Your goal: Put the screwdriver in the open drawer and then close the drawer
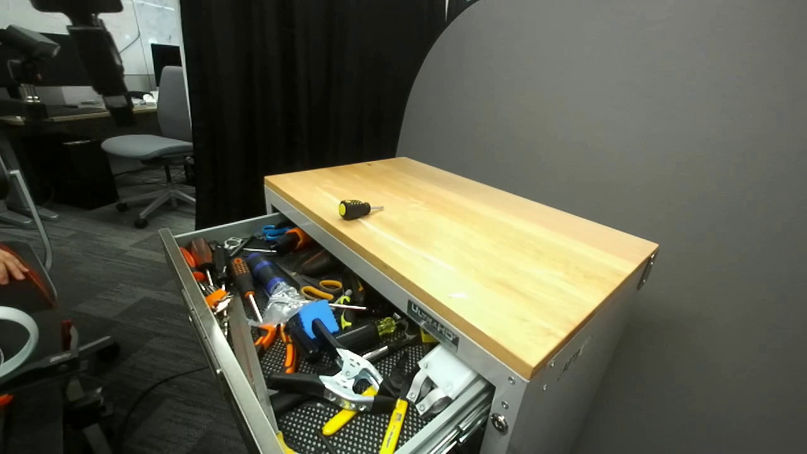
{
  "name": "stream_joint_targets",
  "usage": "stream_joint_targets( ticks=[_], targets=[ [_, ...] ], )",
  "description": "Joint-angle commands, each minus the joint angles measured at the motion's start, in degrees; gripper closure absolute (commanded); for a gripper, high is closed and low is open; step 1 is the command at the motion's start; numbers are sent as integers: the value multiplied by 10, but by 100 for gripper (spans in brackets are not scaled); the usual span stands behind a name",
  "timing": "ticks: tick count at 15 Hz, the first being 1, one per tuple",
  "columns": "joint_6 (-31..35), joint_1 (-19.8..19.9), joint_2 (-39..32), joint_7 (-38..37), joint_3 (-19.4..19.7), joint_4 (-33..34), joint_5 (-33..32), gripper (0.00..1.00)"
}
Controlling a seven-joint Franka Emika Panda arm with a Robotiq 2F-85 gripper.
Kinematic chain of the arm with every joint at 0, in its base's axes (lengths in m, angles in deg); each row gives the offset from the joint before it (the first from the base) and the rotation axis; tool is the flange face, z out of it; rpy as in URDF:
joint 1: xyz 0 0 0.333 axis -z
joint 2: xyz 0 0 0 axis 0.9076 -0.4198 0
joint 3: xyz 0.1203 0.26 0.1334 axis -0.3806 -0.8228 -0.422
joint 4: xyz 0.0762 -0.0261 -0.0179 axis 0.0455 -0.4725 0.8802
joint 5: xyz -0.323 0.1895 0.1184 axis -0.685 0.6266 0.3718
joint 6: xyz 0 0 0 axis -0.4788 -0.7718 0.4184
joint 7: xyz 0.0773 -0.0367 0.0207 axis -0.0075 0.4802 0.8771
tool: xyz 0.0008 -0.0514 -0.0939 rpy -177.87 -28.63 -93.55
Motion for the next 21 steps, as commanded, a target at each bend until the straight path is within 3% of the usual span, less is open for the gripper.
stream_joint_targets(
  ticks=[1,9,16,21],
  targets=[
    [69,38,-144,-7,-35,94,-40,0],
    [65,47,-385,-18,7,300,-212,0],
    [77,-5,-537,-46,65,399,-263,0],
    [71,-44,-587,-72,112,450,-294,0]
  ],
)
